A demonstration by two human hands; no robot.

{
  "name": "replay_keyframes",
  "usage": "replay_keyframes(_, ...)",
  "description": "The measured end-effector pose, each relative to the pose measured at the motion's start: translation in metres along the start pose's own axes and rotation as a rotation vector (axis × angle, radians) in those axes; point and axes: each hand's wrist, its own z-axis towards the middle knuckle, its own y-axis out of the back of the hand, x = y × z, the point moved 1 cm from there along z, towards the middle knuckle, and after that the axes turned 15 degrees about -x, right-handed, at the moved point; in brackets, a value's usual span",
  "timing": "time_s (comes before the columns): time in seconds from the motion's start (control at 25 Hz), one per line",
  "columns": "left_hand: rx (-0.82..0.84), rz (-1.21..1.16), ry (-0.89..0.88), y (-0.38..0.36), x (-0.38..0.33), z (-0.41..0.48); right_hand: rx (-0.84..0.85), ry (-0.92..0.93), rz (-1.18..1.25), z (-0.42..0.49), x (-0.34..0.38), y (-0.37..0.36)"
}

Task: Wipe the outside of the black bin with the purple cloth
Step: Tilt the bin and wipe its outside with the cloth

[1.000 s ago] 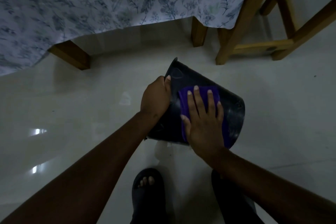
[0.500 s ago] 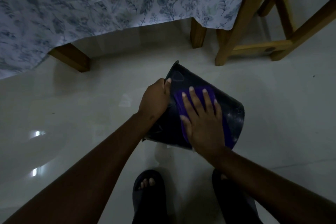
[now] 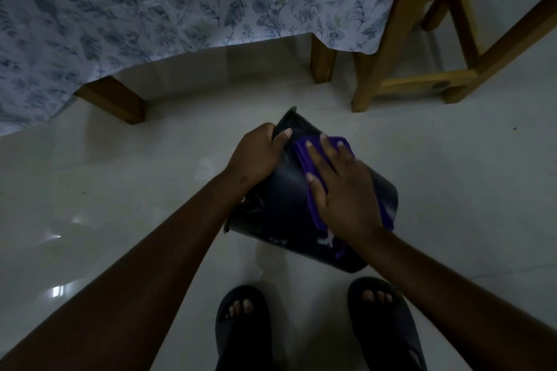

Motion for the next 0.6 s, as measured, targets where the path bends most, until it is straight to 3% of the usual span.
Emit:
replay_keyframes(0.08, 0.02, -0.084, 0.013, 0.005, 0.008, -0.018, 0.016, -0.059, 0.043, 0.032, -0.022, 0.001)
replay_keyframes(0.2, -0.08, -0.024, 0.02, 0.006, 0.022, -0.039, 0.024, -0.199, 0.059, 0.044, -0.031, -0.003)
replay_keyframes(0.32, -0.081, -0.014, 0.041, -0.001, 0.01, -0.022, 0.009, -0.06, -0.11, -0.007, 0.003, 0.001)
replay_keyframes(0.44, -0.1, -0.048, 0.01, -0.003, 0.0, -0.013, 0.044, 0.068, -0.086, -0.018, 0.001, 0.004)
replay_keyframes(0.6, -0.114, -0.043, 0.05, -0.005, 0.01, -0.026, 0.037, -0.13, 0.004, 0.046, -0.025, -0.004)
